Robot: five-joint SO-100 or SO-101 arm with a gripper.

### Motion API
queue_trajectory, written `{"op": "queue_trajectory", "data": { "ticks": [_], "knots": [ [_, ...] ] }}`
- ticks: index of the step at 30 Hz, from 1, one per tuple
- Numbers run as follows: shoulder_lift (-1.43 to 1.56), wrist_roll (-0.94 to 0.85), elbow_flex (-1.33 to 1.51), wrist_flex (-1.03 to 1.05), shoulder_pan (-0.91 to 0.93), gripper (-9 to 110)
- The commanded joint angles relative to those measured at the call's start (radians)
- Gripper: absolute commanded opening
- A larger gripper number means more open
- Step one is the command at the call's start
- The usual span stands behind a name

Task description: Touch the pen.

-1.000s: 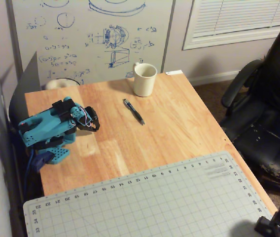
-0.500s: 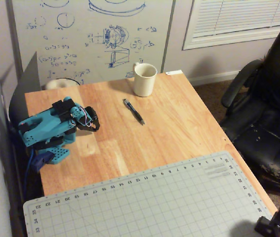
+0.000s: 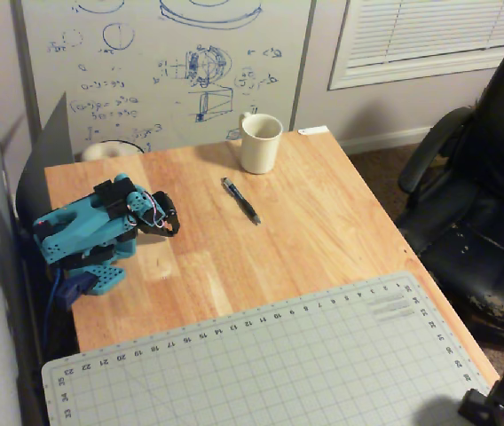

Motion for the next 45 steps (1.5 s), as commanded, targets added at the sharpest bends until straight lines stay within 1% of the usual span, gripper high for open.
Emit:
{"op": "queue_trajectory", "data": {
  "ticks": [1, 6, 20, 23, 27, 33, 45],
  "knots": [
    [0.011, -0.006, -0.032, -0.005, 0.000, 1],
    [0.011, -0.006, -0.061, -0.006, -0.005, 1],
    [-0.009, -0.005, -0.341, -0.005, -0.009, 1],
    [-0.063, -0.005, -0.417, -0.006, -0.009, 1],
    [-0.287, -0.005, -0.592, -0.006, -0.009, 1],
    [-0.699, -0.003, -0.957, 0.026, -0.009, 1],
    [-1.310, -0.005, -1.603, 0.227, -0.011, 1]
  ]
}}
